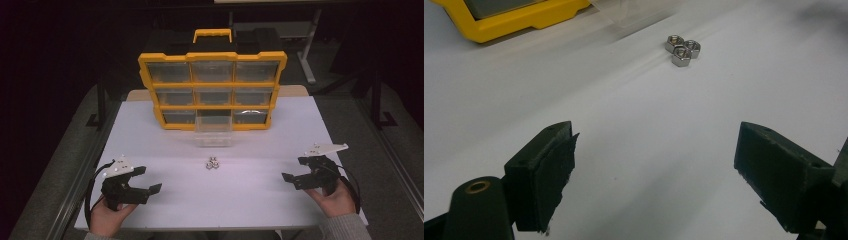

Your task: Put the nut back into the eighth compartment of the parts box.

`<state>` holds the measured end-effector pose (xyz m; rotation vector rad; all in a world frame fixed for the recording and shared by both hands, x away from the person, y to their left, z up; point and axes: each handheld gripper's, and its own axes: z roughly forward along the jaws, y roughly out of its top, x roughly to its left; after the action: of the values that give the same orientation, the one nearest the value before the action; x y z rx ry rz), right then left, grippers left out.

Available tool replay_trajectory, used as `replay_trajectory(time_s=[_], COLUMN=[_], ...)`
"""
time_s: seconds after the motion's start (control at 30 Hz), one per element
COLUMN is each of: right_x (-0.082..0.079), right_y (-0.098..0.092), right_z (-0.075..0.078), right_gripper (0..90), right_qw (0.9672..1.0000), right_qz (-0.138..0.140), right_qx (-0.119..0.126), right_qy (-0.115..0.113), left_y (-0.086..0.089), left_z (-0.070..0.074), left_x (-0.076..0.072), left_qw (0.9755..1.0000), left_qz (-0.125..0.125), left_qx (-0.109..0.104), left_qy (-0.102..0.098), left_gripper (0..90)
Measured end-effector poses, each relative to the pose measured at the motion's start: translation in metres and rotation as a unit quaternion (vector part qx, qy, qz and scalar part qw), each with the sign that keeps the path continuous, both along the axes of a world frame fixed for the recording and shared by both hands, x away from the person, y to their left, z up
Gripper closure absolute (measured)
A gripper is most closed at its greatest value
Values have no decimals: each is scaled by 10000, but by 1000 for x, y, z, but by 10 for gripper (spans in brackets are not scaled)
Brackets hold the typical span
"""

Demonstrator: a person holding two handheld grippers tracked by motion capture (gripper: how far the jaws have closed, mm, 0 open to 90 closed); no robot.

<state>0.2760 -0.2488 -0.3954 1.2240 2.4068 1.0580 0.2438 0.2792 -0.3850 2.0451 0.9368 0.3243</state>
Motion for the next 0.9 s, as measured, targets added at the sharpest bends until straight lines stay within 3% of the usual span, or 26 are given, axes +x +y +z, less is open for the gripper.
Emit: replay_trajectory(time_s=[0.6, 0.9], right_x=[4, 10], right_y=[6, 19], right_z=[-3, -1], right_gripper=[155, 160], right_qw=[9998, 9994], right_qz=[92, 221], right_qx=[-70, -98], right_qy=[134, 250], left_y=[1, 2], left_z=[1, 0], left_x=[-1, 0], left_qw=[10000, 10000], left_qz=[-14, 2], left_qx=[3, 31], left_qy=[-13, -17], left_gripper=[162, 162])
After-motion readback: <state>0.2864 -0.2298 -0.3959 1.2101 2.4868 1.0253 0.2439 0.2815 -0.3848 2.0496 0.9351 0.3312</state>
